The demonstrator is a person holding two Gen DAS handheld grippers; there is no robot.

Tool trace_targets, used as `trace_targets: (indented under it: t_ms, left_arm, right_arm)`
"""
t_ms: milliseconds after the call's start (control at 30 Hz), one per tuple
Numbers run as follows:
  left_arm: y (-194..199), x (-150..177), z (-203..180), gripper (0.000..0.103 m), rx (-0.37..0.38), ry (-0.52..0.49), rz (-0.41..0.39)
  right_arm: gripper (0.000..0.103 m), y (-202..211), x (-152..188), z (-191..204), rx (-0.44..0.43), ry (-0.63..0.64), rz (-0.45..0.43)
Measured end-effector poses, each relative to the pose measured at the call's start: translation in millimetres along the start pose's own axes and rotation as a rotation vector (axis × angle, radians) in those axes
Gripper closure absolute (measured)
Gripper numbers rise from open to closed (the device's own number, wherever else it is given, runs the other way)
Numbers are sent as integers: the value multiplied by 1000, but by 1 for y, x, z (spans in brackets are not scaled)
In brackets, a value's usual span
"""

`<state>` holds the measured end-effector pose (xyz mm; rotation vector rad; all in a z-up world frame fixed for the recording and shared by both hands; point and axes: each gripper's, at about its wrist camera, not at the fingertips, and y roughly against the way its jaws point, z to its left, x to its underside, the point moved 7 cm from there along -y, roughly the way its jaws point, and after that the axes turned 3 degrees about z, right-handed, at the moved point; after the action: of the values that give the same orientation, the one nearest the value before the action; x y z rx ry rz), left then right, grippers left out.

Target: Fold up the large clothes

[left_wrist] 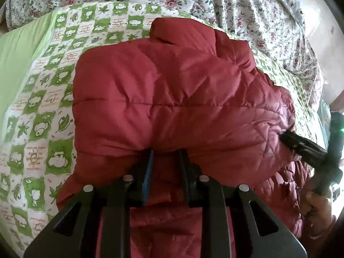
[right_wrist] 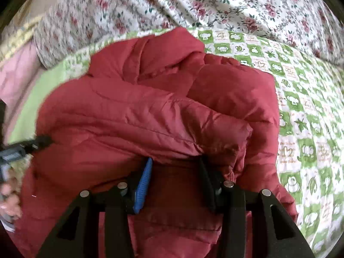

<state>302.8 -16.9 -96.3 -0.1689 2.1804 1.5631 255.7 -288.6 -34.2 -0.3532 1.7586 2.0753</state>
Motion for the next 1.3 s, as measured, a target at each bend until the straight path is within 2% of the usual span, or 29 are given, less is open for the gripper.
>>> trace_targets:
  t_ms: [100,200,333,500,700,867,967,1167,1300]
  left_arm:
    - [-2,1,-2,81,-14,-15,-5]
    - [0,3,-2,81,-8,-8,-11]
    - [9,4,0,81,-7,-10,-20]
    - [1,7,5,81,13,-2,-9]
    - [-1,7,2,81,-21,-10,-1]
    - [16,7,1,81,-20,3,-9]
    - [39,16,5,80,-14,19,-26]
    - [72,58,12,80,-1,32,-34]
    - [89,89,18,80,18,68,-29]
  right_arm:
    - [56,11,0,-5,18,-10,-27]
    - [59,-8,10,-14,32,-13,38]
    - [59,-13,10,-13,51,0,43]
    - [58,-15,10,-13,33,-11,40]
    - [58,-13,9,-15,20,-24,39]
    - [55,21,9,-13,-42,-85,13]
    - [46,48,16,-9,-64,-83,-11]
    - [39,94,52,-4,-131,-110,-30]
    - [38,112,76,-7,-159,-144,-29]
